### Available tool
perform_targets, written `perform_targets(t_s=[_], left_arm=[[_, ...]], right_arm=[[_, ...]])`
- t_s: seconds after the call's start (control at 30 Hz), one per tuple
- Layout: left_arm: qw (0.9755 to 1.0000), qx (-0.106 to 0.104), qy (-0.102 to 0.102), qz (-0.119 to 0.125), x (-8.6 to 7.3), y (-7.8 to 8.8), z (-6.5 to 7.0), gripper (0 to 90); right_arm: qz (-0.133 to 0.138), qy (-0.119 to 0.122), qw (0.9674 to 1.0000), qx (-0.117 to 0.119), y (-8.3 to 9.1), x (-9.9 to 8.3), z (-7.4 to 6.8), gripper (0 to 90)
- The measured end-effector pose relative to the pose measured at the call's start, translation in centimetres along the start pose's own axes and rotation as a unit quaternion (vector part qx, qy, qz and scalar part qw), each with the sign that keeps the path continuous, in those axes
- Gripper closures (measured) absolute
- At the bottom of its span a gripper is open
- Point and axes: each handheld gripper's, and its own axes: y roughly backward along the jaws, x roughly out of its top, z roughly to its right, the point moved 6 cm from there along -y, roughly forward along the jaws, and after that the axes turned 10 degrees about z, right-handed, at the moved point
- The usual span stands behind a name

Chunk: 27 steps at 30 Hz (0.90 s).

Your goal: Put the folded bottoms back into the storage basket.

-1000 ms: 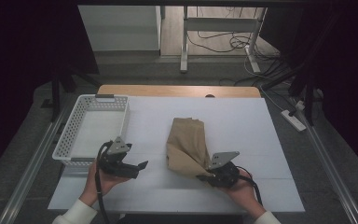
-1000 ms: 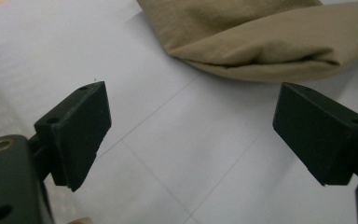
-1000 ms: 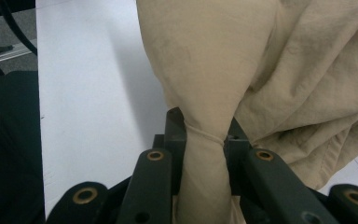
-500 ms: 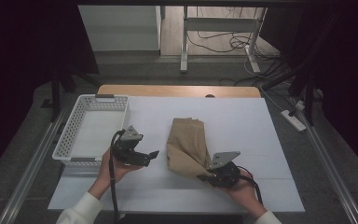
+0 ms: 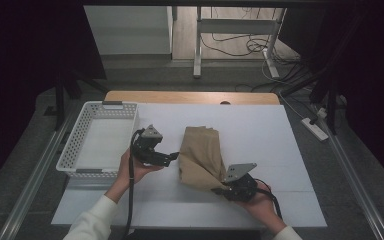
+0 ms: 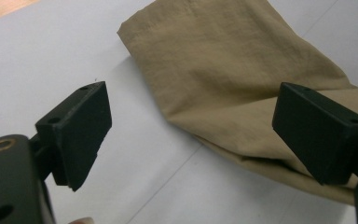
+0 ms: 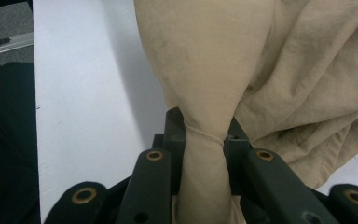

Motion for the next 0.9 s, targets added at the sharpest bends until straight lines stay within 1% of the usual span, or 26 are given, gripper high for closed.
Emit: perform_targets(t_s=[0.17,0.33,0.6,0.87,0.9], left_arm=[[1.0000,-0.003,0.001,-0.002,0.5,-0.9,-0.1,12.4],[0.9999,-0.008,-0.003,-0.005,1.0,-1.9,-0.3,12.4],[0.9999,-0.011,-0.005,-0.011,1.4,-3.0,-0.6,12.5],[0.9997,-0.014,-0.001,-0.019,1.4,-4.2,-1.3,12.4],[0.9997,-0.014,0.002,-0.020,1.4,-4.5,-1.4,12.4]], right_arm=[[-0.002,0.001,1.0000,0.000,0.0,0.0,0.0,76.9],[-0.001,0.004,1.0000,-0.001,-0.1,-0.1,0.0,77.0],[-0.005,0.006,1.0000,0.001,-0.2,-0.1,-0.1,76.9],[-0.006,0.004,1.0000,0.000,-0.2,-0.2,-0.1,76.9],[-0.006,0.004,1.0000,0.000,-0.2,-0.2,-0.1,76.9]])
